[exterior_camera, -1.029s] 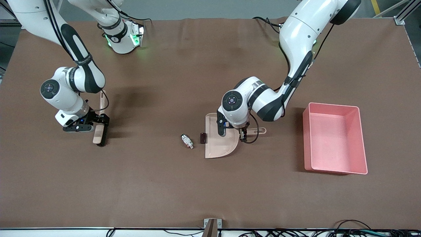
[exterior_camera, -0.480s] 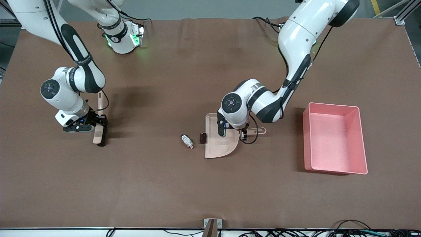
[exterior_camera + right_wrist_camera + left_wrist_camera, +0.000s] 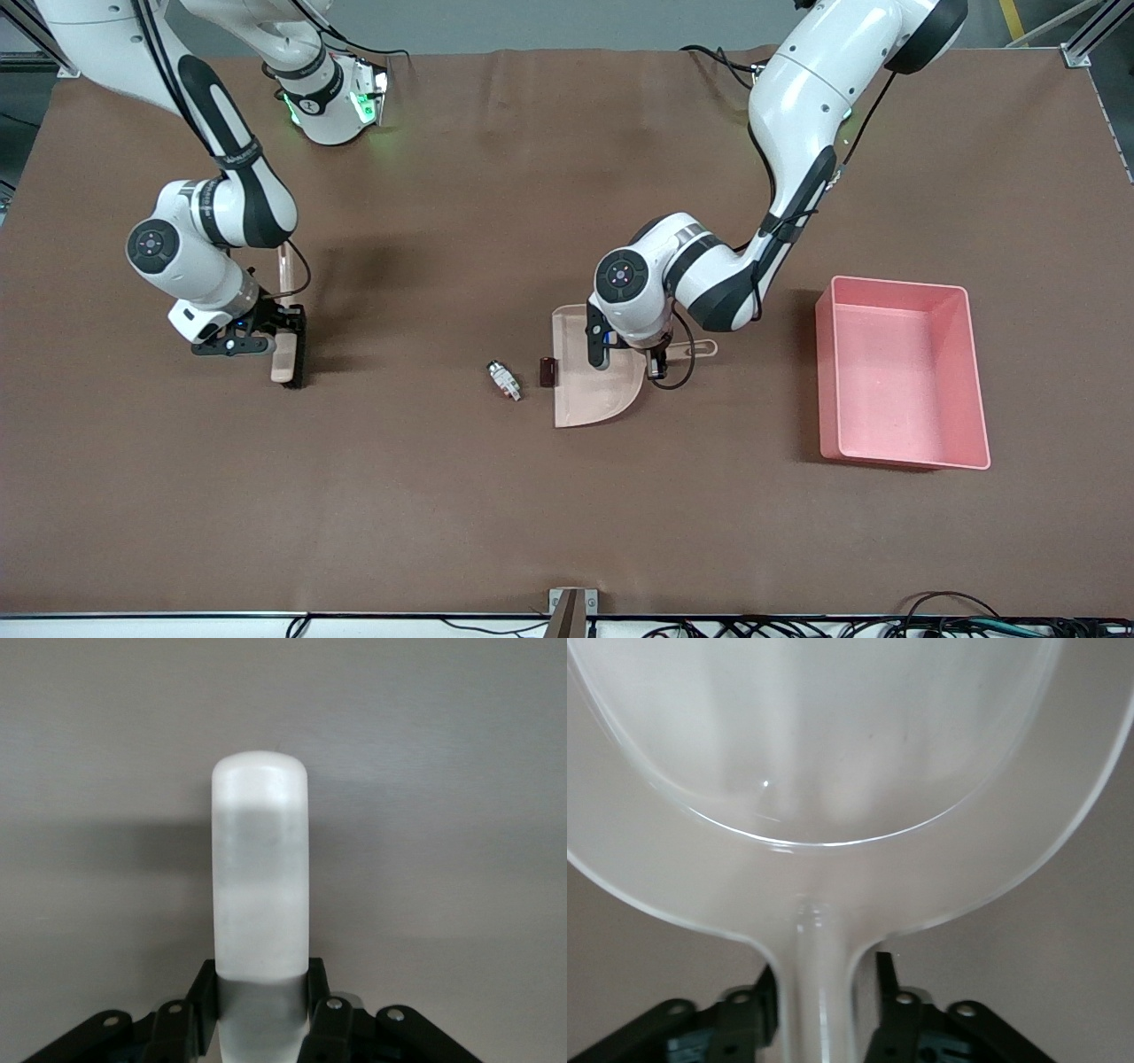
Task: Clean e-waste and dump in bin
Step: 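Lift the brush with the right gripper and move it toward the dustpan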
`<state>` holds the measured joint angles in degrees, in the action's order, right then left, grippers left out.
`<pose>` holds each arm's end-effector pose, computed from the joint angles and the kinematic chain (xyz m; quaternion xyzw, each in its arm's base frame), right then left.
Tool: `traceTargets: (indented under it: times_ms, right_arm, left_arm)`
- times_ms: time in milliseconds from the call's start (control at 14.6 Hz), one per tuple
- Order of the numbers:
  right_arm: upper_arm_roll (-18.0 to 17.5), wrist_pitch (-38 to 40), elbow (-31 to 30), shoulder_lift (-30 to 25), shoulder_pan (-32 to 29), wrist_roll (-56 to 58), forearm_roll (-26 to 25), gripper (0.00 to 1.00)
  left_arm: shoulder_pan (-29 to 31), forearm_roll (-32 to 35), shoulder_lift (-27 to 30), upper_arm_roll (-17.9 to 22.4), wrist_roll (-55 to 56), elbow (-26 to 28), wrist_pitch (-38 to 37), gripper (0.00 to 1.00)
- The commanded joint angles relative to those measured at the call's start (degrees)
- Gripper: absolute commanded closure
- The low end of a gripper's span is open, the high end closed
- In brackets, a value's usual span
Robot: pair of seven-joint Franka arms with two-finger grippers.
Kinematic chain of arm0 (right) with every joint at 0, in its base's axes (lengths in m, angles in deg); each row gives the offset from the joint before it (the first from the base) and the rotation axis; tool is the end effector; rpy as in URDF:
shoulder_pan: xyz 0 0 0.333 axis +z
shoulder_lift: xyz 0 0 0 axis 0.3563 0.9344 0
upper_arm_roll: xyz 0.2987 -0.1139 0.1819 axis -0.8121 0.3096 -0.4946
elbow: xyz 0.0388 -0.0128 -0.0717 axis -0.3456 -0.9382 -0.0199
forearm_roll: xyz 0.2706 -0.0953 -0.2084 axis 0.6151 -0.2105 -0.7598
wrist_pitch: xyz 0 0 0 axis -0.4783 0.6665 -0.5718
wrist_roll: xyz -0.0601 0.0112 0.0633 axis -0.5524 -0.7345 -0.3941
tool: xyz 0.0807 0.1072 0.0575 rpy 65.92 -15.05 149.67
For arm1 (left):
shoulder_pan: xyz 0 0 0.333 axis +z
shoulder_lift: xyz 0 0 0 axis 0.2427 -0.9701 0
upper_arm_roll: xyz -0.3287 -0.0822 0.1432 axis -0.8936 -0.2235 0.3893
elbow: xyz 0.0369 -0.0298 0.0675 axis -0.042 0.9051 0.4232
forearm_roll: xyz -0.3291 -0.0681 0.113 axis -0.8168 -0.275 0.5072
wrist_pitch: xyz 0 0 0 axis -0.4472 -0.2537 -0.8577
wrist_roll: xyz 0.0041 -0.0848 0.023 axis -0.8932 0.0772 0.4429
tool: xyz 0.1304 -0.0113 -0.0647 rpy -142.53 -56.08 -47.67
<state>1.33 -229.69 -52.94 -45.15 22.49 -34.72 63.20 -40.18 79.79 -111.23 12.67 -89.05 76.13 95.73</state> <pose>0.5172 0.0144 0.2734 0.9998 0.0185 -0.0088 0.0008 0.5721 -0.4004 0.2389 -0.7061 0.6968 0.0850 0.0935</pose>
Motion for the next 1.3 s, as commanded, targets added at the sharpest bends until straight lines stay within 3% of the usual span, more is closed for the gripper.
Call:
traceTargets:
  times_ms: [0,480,755,1235]
  right_arm:
    - [-0.28,4.73,1.88,-2.20,1.90,-4.34,0.05,0.99]
    - [-0.37,6.06,6.89,-1.94,8.48,-13.12,0.05,0.99]
    - [-0.37,8.08,10.67,-0.54,14.19,-17.70,0.40,0.99]
    - [-0.37,7.73,21.91,8.25,20.00,-22.20,1.37,0.99]
  left_arm:
    - [-0.76,1.13,-0.69,0.00,0.36,-0.78,0.16,0.62]
    - [-0.85,2.18,-0.69,0.00,-0.35,-0.96,0.16,0.77]
    - [-0.85,2.27,-0.60,0.00,-0.35,-0.96,0.16,0.78]
    - [-0.85,2.27,-0.69,0.00,-0.08,-0.96,0.07,0.77]
